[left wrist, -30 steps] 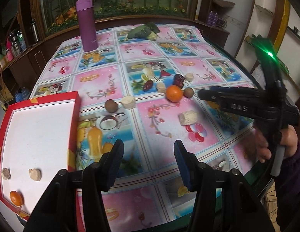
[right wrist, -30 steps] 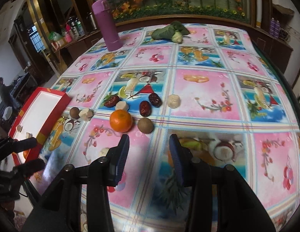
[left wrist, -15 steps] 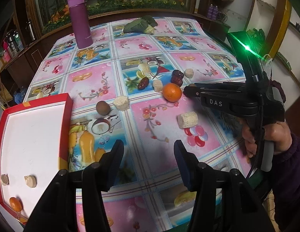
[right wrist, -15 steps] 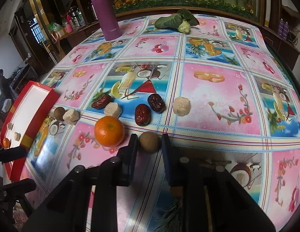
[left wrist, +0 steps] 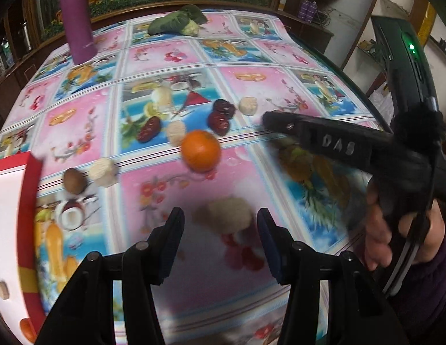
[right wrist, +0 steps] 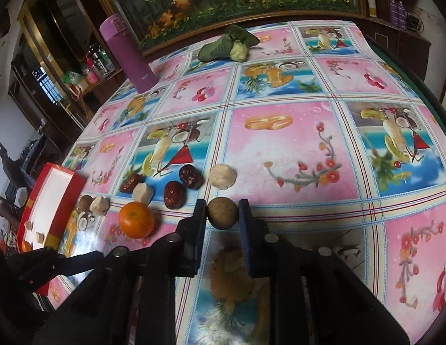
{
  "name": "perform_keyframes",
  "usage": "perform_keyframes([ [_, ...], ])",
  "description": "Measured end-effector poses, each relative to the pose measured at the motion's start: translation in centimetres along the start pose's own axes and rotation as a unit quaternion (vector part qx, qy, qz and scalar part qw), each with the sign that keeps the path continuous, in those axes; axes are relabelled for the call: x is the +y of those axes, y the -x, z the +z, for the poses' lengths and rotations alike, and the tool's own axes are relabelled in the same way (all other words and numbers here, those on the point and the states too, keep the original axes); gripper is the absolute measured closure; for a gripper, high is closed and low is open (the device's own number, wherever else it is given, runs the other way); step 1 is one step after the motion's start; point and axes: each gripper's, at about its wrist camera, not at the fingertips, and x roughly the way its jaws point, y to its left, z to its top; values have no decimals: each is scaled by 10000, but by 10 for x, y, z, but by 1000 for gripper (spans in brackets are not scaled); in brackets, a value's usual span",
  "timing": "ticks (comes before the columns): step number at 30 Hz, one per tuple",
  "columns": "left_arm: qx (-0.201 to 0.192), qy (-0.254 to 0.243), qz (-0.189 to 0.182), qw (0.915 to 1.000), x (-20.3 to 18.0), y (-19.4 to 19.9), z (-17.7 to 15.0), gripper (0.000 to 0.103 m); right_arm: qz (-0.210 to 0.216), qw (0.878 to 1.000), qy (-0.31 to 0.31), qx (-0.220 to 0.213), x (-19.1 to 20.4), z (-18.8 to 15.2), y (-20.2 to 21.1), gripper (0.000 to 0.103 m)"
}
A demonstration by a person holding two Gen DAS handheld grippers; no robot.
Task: Organize fruits
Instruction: 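Grasp a brown round nut with the right gripper while the left grasps a pale chunk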
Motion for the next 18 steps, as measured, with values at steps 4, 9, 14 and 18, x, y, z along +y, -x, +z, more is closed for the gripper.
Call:
perform_keyframes([
  [4, -68, 17, 92, 9999, 1, -7, 0, 68, 99, 9999, -32, -26, 0, 0, 1, 79],
  [9, -144, 15, 98, 9998, 9, -7, 2, 74, 149, 9999, 50, -47, 5, -1, 1, 79],
  [14, -284, 129, 219, 9993, 21, -3, 4, 74, 178, 9996, 202, -3, 13, -4, -1, 79],
  [18, -457, 267, 418, 9977, 35, 5, 7, 74, 214, 9994, 284, -58, 19, -5, 0, 79],
])
